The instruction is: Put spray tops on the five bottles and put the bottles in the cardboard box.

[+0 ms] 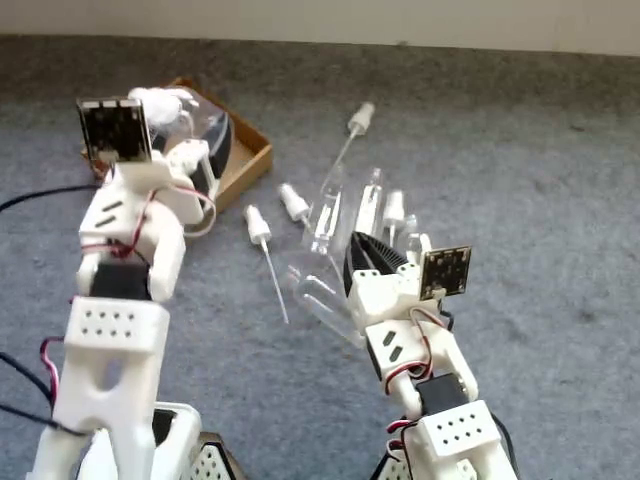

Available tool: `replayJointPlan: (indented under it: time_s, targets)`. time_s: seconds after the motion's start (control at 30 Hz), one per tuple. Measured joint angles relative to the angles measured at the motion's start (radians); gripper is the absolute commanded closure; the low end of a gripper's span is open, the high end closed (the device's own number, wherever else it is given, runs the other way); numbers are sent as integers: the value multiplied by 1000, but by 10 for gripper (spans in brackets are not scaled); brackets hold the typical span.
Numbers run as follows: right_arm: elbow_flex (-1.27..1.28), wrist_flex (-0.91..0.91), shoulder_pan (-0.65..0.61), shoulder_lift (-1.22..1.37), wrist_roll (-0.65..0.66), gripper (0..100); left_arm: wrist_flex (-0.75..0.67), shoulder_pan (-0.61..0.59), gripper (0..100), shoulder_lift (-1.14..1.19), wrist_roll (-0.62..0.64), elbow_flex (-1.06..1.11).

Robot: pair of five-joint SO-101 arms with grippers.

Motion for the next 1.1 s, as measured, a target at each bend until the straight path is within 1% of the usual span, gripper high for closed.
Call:
replayJointPlan:
  time_s: [0.1, 0.57, 0.87, 1.1]
  targets:
    - [0, 0, 0, 0, 0, 991, 52, -26, 909, 155, 0, -123]
    - [0, 0, 0, 0, 0, 991, 55, -87, 906, 735, 0, -563]
    - [0, 0, 0, 0, 0, 991, 55, -143, 905, 1057, 0, -819]
    - [0, 0, 0, 0, 0, 991, 55, -147, 905, 1254, 0, -985]
